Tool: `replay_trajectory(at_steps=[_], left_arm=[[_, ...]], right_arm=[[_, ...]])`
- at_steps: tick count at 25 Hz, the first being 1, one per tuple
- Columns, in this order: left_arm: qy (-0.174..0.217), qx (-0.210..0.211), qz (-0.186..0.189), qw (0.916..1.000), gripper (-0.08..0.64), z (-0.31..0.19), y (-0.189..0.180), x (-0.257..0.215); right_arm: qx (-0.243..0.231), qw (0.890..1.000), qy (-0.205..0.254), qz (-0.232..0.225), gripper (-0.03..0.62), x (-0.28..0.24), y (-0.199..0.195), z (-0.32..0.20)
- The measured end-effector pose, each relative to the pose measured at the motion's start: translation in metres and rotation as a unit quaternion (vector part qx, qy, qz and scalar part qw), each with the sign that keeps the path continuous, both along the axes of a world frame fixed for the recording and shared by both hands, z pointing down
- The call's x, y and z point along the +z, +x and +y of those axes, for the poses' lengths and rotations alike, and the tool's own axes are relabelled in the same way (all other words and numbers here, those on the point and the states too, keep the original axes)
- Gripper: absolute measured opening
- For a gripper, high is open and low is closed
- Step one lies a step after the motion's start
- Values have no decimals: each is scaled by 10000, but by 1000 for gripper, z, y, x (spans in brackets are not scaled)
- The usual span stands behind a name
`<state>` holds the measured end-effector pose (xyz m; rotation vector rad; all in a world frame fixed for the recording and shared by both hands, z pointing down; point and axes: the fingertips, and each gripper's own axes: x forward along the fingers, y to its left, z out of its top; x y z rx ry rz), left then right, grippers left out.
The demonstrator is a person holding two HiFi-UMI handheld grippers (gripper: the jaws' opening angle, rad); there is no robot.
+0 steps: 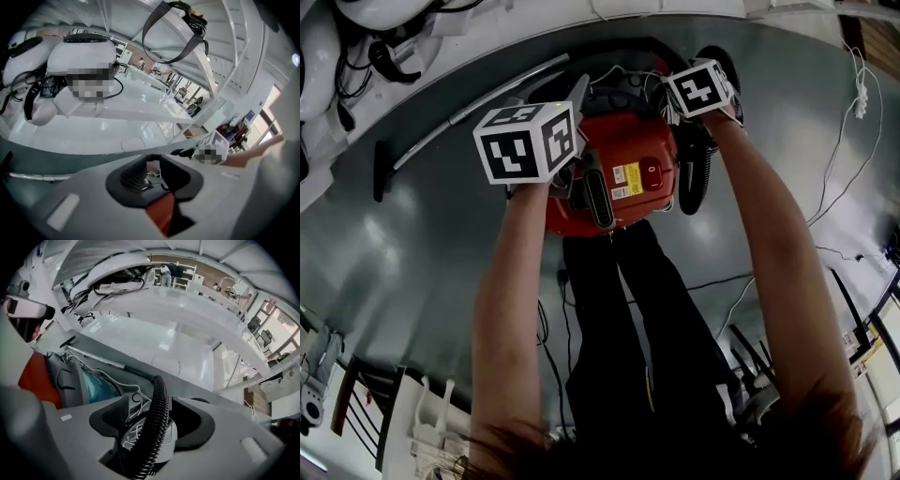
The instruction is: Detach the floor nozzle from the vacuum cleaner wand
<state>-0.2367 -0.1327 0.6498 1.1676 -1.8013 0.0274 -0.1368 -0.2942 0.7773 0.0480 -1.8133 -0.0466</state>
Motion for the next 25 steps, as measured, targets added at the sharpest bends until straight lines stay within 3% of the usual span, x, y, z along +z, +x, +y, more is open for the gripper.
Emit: replay_trajectory(at_steps=[5, 11, 15, 18, 20, 25], left_arm=[[31, -126, 74, 9999, 92, 2, -1, 13], [74, 22, 37, 10000, 89, -2, 1, 15], [168, -20, 98, 9998, 89, -2, 0, 13], [128, 76, 103, 9998, 89, -3, 3, 15], [69, 137, 103, 9998, 89, -4, 4, 16], [-190, -164, 190, 9995, 37, 8, 2, 21]], right_arm=[[10, 9977, -30, 676, 311, 28, 17, -4], [-115, 9917, 288, 1247, 310, 46, 27, -14], [117, 9867, 460, 1554, 215, 53, 37, -20], [239, 9864, 472, 1558, 197, 50, 41, -18], [450, 9897, 311, 1326, 189, 41, 38, -16], [864, 9914, -232, 958, 181, 10, 46, -5]])
